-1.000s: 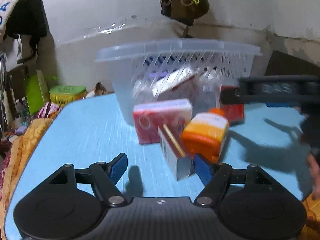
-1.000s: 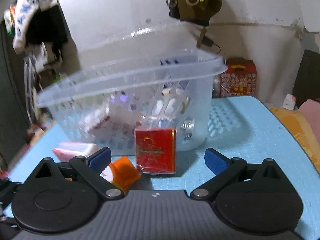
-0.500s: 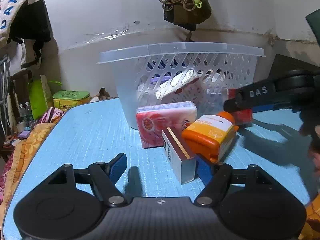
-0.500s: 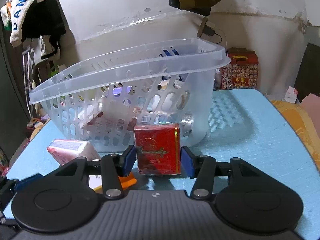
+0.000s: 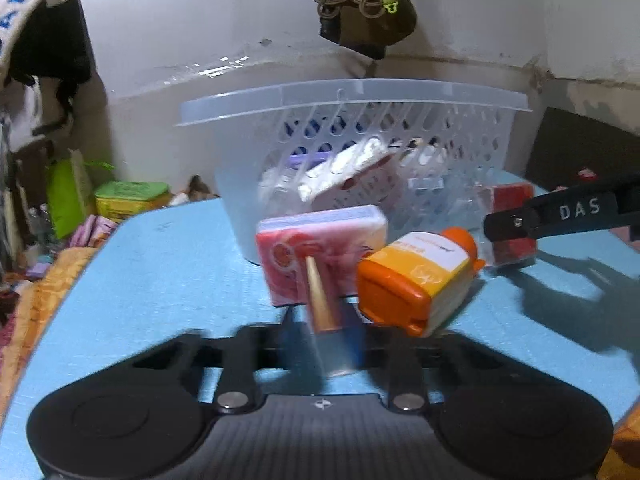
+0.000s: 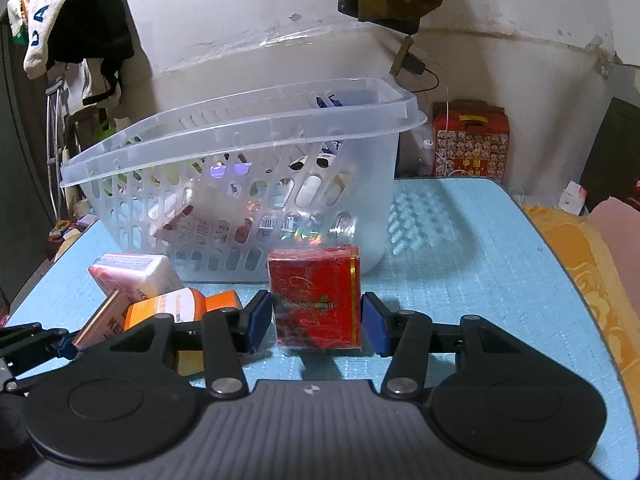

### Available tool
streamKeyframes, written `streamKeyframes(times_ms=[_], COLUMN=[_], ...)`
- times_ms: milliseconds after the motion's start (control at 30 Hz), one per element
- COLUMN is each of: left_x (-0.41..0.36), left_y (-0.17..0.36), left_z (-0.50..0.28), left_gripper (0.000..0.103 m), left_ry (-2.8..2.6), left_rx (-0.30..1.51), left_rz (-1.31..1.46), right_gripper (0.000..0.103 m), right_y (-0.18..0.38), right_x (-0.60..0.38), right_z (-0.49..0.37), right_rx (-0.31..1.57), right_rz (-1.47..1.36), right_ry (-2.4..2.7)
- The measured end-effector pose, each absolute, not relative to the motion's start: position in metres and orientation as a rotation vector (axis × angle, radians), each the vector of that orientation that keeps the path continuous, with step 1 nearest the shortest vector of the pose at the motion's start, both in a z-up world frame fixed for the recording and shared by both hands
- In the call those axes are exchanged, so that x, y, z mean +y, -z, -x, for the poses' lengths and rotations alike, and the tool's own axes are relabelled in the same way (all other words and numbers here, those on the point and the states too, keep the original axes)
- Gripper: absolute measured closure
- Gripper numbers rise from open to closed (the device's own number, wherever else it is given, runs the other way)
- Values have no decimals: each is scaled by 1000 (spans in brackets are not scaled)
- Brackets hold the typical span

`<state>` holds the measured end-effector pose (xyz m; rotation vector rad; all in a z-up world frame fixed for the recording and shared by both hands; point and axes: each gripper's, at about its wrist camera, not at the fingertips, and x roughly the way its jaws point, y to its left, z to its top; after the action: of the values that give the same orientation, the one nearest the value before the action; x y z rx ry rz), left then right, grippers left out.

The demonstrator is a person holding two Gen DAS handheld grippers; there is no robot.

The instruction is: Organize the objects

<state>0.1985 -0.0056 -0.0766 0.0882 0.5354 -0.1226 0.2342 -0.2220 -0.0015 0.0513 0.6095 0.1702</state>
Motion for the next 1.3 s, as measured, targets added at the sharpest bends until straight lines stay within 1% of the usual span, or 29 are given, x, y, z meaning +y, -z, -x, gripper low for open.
streamKeyframes(times_ms=[67, 133, 567, 700, 967, 1300], left_x=[-6, -5, 13, 16, 9, 7], left_y=[74, 69, 50, 47, 29, 20], left_z=[-193, -188, -173, -172, -160, -154], left_gripper=[84, 84, 84, 84, 84, 84], left_ry=[112, 112, 186, 183, 197, 223], left_rx=[510, 481, 456, 454, 392, 369], left_rz=[-106, -114, -60, -47, -44, -48], right_gripper=[50, 50, 50, 50, 50, 50], right_y=[0, -2, -17, -13, -13, -25], right_x=[-224, -226, -247, -254, -265, -266], right_z=[-231, -227, -204, -194, -185, -170], right_rx=[606, 602, 567, 578, 565, 485], right_rz=[-43, -32, -67, -74, -89, -75], right_ry=[-174, -188, -254, -276, -296, -364])
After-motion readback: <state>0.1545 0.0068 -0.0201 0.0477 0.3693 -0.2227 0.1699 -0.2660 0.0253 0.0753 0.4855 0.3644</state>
